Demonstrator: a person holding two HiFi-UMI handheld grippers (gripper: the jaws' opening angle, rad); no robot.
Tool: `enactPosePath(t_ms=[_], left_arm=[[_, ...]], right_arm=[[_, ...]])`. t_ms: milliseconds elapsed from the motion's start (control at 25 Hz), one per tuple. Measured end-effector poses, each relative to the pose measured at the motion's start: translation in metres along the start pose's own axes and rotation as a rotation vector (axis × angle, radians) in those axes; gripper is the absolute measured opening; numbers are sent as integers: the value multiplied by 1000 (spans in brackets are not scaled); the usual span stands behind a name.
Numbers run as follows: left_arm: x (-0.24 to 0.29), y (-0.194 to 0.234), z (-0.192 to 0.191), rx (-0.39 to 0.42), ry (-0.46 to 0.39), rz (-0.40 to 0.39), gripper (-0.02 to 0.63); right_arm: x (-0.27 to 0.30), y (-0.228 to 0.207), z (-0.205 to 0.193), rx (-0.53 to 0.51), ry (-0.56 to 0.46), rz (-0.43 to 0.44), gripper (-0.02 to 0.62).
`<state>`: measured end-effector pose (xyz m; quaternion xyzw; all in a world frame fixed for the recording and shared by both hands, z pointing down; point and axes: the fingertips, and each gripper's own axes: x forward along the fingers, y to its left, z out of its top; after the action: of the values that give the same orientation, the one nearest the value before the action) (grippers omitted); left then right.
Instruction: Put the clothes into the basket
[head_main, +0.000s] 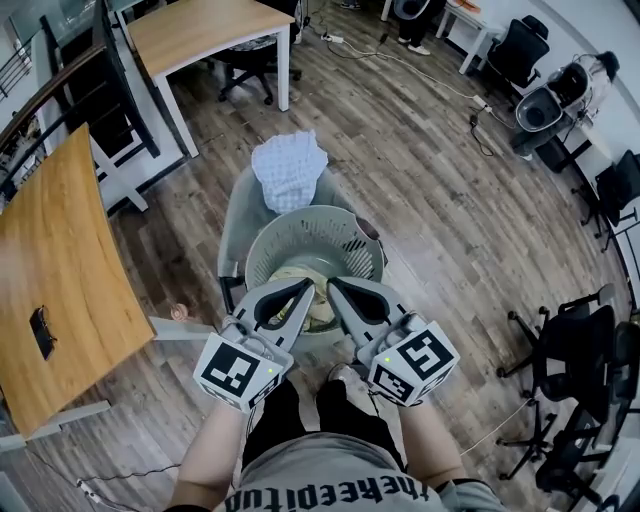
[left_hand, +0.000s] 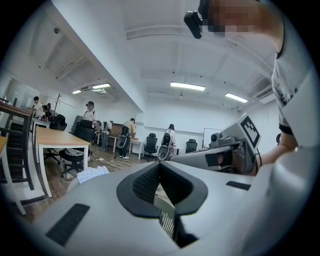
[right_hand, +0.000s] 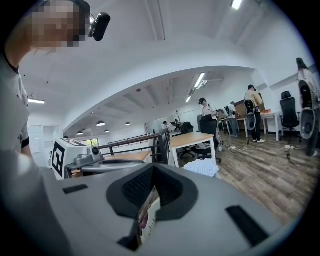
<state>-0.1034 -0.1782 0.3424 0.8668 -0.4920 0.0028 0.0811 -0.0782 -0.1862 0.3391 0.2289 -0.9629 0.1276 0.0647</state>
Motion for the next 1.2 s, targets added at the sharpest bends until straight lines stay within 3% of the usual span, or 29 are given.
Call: enactPosePath(t_ms=[400,1200], left_arm=[[1,-15,15,21,-29,33,14],[3,-19,26,49,-45,49,14]], right_arm=[[-13,6,15,-26,-33,57,9],[-14,5,25,-54,-58,71,9]])
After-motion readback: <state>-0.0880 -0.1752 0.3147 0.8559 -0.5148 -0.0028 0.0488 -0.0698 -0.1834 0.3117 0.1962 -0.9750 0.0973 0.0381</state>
